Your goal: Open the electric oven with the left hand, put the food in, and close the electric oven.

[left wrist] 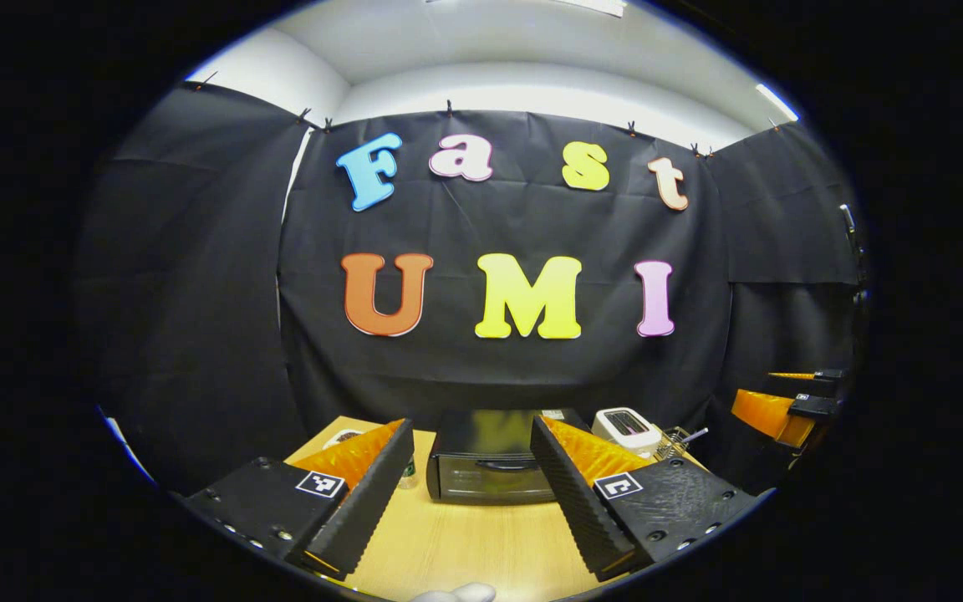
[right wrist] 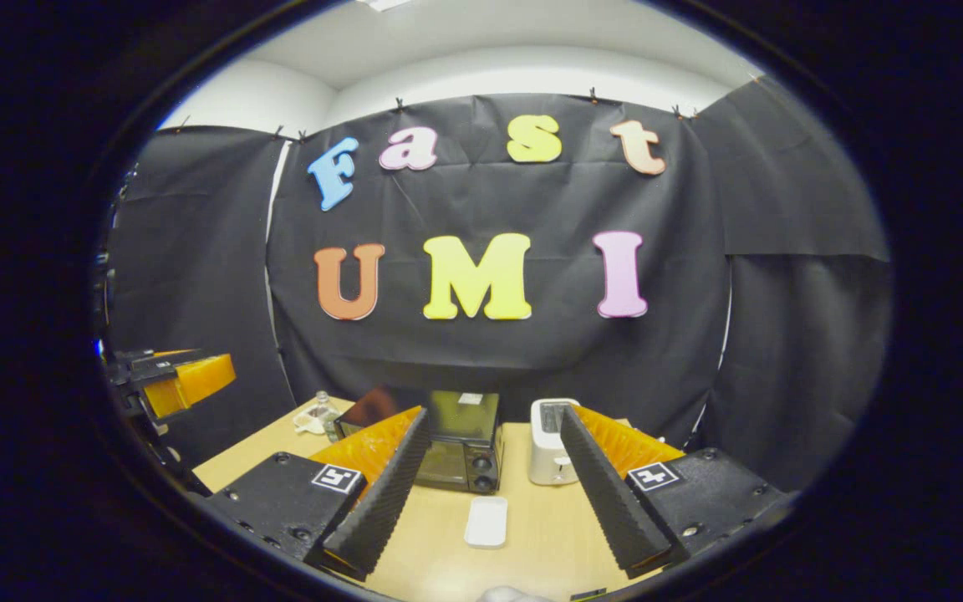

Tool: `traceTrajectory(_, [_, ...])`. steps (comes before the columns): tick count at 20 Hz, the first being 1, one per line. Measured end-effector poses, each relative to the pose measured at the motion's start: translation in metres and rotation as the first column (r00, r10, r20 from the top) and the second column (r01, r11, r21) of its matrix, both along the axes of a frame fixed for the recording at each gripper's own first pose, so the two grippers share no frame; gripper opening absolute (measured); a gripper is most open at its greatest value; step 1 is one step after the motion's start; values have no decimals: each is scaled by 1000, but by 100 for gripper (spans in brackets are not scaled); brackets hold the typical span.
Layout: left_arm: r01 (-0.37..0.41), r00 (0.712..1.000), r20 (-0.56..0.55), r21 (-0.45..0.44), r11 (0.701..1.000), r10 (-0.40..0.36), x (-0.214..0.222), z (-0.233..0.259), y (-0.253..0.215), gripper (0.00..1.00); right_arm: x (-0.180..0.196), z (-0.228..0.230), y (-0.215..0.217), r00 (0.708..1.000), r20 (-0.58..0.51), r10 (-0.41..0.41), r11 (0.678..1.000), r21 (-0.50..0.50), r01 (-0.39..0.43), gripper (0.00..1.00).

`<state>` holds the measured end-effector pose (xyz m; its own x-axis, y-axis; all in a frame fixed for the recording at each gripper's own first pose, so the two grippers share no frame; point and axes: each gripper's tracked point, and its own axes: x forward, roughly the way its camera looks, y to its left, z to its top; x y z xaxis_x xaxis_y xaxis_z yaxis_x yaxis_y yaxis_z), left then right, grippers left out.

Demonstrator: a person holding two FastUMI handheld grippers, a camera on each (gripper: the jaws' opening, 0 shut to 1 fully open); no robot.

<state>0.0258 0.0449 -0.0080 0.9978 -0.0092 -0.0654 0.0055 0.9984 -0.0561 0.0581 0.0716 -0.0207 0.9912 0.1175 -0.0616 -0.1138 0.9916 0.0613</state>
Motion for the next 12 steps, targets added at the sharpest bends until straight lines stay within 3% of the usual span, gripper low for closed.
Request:
traceTrajectory(2, [3, 1000, 31, 3, 1000, -3, -5, 14, 1, 93, -4, 13, 6, 999, 32, 2, 1000, 0, -2, 100])
traceTrajectory(3, [5, 999, 36, 2, 1000, -5, -7, 20, 0, 93, -5, 19, 9, 999, 40, 8, 1000, 10, -8, 90])
traceTrajectory(4, [6, 999, 43, 0, 1000, -6, -9, 23, 2, 93, -7, 23, 11, 999, 42, 8, 1000, 16, -9, 100])
traceTrajectory(9, [19, 997, 71, 15, 1000, -20, -12, 37, -2, 93, -19, 41, -1, 997, 74, -33, 999, 39, 30, 100])
traceTrajectory(10, [26, 997, 76, 17, 1000, -27, -13, 40, -4, 93, -20, 42, -3, 997, 71, -39, 998, 45, 36, 90])
traceTrajectory(11, [29, 997, 78, 17, 999, -30, -13, 40, -6, 93, -23, 42, -6, 996, 71, -46, 998, 49, 43, 100])
traceTrajectory(12, [32, 996, 79, 17, 999, -33, -14, 41, -6, 93, -26, 43, -9, 996, 69, -54, 997, 51, 51, 100])
